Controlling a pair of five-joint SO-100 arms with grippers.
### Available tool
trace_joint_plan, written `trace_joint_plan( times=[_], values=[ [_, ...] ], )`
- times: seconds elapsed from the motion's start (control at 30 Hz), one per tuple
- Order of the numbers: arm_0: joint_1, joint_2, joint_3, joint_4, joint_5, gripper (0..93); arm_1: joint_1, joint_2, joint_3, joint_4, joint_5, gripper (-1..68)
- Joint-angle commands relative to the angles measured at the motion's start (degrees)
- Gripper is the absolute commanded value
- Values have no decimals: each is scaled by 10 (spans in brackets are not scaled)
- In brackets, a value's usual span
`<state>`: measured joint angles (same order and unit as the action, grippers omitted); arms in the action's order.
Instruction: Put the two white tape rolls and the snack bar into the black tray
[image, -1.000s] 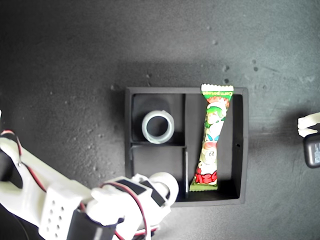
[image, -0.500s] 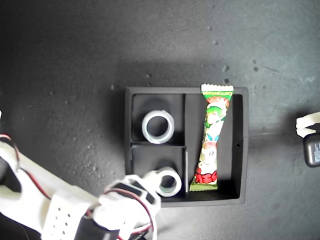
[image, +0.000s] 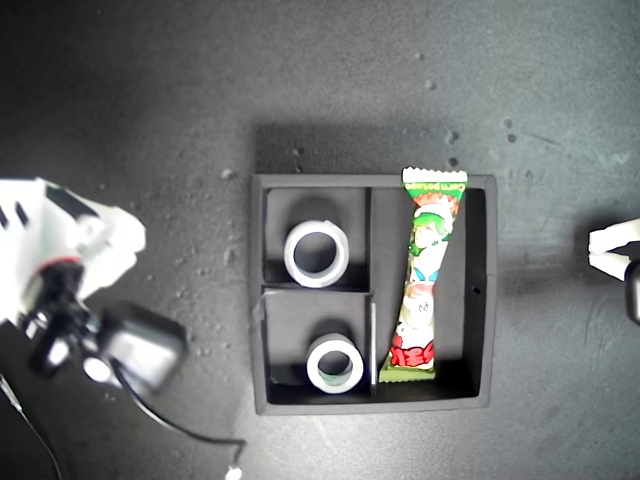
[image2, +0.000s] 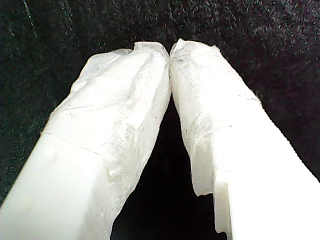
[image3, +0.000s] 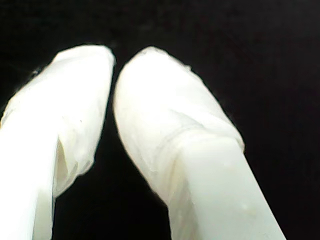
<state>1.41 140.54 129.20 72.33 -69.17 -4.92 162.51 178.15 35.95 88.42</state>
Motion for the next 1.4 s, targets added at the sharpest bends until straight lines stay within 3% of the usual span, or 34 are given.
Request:
trace_joint_plan(
  times=[0.0, 0.4, 0.7, 0.93, 1.07, 1.2, 1.37],
  values=[
    [-2, 207, 185, -47, -15, 0, 20, 8, 8, 4, -62, -5],
    [21, 387, 367, -40, -52, 0, 28, 8, 8, 38, -10, -1],
    [28, 534, 447, 32, -52, 0, 38, 7, 8, 155, 32, -1],
    [33, 535, 484, 28, -50, 0, 46, 7, 8, 201, 34, 0],
    [18, 535, 506, 4, -49, 1, 45, 7, 8, 241, 93, 0],
    [-11, 535, 506, 54, -105, 1, 45, 7, 8, 241, 93, 0],
    [-30, 536, 506, 69, -98, 2, 45, 7, 8, 242, 93, 0]
  ],
)
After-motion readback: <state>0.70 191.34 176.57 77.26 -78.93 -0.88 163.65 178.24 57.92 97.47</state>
